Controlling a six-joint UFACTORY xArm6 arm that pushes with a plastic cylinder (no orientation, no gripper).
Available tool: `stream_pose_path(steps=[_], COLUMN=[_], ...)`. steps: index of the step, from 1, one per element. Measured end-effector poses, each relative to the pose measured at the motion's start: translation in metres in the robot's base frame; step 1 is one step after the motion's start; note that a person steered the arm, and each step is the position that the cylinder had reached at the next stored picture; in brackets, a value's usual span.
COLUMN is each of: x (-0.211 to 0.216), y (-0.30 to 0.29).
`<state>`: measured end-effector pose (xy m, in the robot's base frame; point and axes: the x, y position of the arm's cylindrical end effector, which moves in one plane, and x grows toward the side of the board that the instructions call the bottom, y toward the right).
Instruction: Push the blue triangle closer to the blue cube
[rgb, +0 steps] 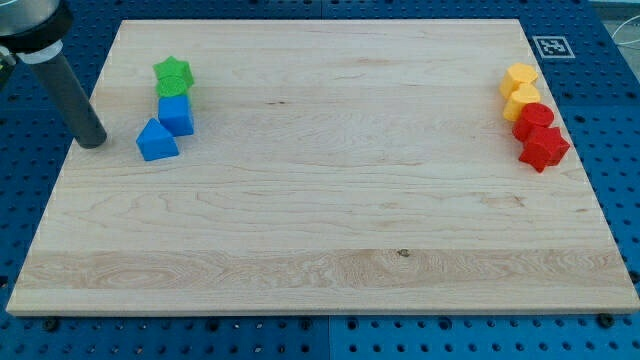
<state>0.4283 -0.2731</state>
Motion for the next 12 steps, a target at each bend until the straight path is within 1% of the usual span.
stream_pose_path(steps=[1, 7, 9, 12], x=[0.008, 0.012, 0.034, 0.039], y=[0.005, 0.070, 0.070, 0.102])
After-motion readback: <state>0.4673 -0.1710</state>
